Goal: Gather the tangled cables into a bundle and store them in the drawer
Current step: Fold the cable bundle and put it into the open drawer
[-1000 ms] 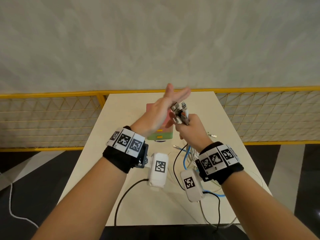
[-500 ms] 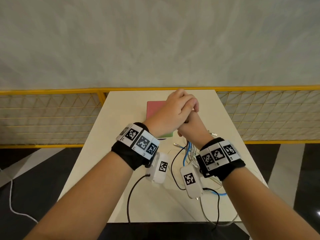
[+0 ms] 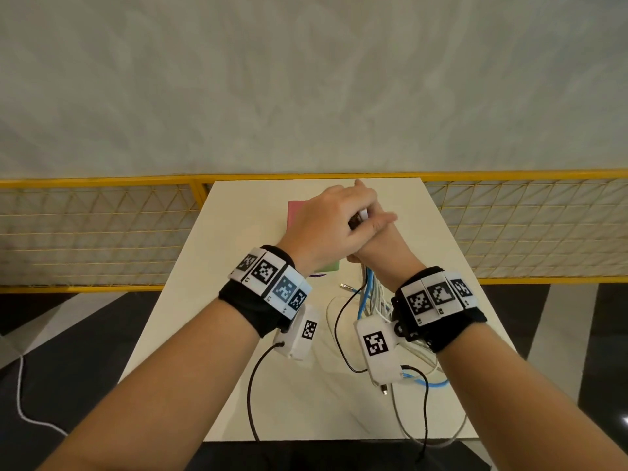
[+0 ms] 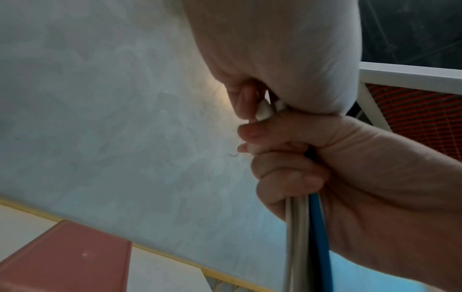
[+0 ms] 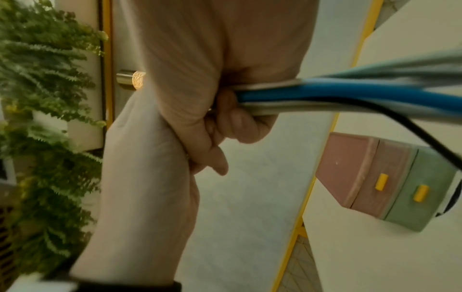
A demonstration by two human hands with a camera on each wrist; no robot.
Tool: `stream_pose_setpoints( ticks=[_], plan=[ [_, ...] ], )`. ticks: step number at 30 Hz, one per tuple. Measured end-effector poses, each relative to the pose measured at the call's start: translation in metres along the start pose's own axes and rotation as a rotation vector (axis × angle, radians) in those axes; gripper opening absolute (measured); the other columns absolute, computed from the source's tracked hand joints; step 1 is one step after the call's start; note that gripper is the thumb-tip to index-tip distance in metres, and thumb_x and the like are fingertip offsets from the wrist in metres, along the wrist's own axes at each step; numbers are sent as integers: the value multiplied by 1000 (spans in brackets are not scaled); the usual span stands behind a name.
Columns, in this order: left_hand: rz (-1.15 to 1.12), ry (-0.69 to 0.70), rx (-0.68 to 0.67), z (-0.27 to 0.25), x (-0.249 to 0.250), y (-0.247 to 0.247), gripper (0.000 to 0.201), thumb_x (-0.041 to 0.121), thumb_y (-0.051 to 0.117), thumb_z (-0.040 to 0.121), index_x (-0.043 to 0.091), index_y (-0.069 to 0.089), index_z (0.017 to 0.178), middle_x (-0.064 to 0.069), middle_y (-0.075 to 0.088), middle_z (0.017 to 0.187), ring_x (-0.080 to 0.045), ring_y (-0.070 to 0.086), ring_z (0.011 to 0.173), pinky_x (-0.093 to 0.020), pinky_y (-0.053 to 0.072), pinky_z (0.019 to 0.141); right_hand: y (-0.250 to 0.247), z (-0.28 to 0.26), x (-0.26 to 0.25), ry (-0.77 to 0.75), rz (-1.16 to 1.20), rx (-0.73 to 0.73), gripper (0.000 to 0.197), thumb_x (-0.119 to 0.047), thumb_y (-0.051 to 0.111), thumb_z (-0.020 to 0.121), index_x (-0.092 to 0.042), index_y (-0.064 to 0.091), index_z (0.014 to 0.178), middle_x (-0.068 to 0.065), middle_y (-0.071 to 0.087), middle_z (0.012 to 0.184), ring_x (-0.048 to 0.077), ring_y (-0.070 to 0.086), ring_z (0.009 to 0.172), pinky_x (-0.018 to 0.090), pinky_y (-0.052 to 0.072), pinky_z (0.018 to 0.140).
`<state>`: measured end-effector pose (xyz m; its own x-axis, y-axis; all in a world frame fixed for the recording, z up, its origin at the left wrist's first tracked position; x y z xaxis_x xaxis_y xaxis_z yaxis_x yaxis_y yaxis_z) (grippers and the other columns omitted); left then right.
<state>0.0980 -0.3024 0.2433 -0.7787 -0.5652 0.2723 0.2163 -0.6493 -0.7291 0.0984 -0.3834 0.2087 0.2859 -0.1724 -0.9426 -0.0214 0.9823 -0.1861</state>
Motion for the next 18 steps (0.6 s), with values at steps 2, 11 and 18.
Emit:
stream_pose_setpoints(
  ticks=[2, 11, 18],
  plan=[
    [-50, -20, 42, 1, -6, 0, 36, 37, 49, 97, 13, 54, 71, 6, 52, 61, -11, 48, 60, -28, 40, 56, 4, -2, 3, 3, -49, -92, 32, 12, 62, 78, -12, 49, 93, -15, 58, 60, -5, 54, 53, 10, 42, 50],
    [-377, -588, 52, -5, -65, -9, 44, 33, 37, 105, 16, 60, 71, 11, 58, 63, 2, 56, 56, -16, 42, 57, -6, -13, 26, 207, -162, -291, 32, -34, 45, 98, -18, 45, 71, -4, 36, 56, 9, 30, 42, 24, 32, 41],
    [-98, 106, -270, -4, -10, 3, 77, 61, 72, 74, 21, 49, 136, 3, 56, 129, -5, 47, 111, -30, 36, 107, -6, 0, 15, 219, -343, -291, 26, -10, 48, 96, -24, 52, 74, -8, 49, 67, -4, 46, 56, 12, 36, 53]
  ],
)
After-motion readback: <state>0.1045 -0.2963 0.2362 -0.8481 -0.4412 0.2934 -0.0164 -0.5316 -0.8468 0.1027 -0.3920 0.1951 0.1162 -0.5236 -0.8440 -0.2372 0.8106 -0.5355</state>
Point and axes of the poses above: each hand's wrist, its own z-axis towards the middle knuckle, its own y-axis out of the palm, x = y × z, the point moved 5 cm from there along z, towards the middle knuckle
